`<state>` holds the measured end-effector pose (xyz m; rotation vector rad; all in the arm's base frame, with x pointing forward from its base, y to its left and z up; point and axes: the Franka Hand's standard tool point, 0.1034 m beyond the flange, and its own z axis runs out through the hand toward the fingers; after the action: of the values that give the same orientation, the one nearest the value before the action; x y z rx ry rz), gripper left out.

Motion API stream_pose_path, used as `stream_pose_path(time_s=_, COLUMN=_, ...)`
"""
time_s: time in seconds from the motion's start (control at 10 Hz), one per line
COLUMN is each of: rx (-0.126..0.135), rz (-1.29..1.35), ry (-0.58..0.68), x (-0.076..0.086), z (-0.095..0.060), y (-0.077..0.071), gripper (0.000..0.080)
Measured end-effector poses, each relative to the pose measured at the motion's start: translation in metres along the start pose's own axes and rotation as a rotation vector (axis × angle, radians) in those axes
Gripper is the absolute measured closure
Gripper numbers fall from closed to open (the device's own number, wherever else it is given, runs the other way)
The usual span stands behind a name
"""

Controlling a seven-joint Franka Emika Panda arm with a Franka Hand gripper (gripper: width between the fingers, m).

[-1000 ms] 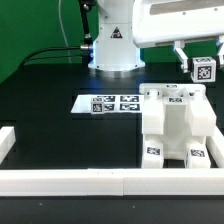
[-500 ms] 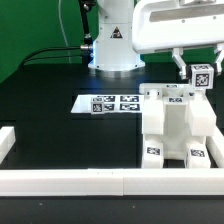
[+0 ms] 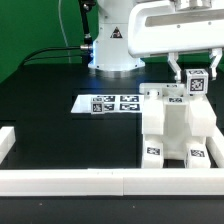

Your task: Assemble chair

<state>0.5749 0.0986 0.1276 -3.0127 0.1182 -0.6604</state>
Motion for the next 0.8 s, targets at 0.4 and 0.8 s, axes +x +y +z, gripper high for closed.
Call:
stream_pose_path(time_s=0.4, rx=0.003, rz=-0.007, ry=-0.001, x=-0.0021, z=0.0012, y=-0.0057, gripper=0.0518)
stream_pose_path(time_s=0.8, rx=-0.004, rz=-0.011, ry=0.012, x=-0.0026, z=0.0064, y=-0.0047, gripper=0.0518)
